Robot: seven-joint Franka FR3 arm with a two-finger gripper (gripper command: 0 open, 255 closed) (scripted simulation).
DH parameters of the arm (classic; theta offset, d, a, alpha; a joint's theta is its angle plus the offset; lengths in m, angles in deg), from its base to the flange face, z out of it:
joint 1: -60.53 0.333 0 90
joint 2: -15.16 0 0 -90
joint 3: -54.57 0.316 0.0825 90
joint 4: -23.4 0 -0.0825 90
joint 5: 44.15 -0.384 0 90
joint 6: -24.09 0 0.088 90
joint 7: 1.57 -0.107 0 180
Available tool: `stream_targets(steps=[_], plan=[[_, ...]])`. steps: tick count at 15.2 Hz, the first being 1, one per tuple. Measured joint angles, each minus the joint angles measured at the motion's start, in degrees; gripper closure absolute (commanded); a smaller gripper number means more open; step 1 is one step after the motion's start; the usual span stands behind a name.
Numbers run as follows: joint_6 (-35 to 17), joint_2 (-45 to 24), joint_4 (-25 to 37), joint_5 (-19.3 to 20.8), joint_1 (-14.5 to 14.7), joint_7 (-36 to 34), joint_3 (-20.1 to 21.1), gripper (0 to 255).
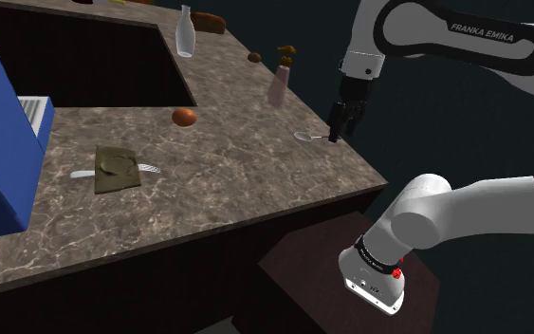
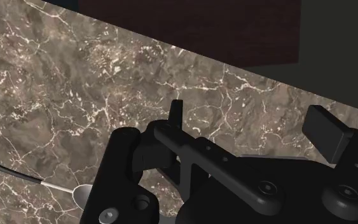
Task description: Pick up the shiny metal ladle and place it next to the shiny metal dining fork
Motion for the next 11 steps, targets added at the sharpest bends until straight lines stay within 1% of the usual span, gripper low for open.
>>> stream_targets(steps=[1,3,6,11], plan=[[0.0,0.0,0.0,0.0,0.0,0.0,0.0,0],[-1.07,0.85,-1.38,2.06,0.06,3.79,-1.78,0],[-4.06,2.24,-4.2,6.19,0.62,12.04,-5.11,0],[-11.16,3.91,-9.43,14.69,0.72,27.78,-13.05,0]])
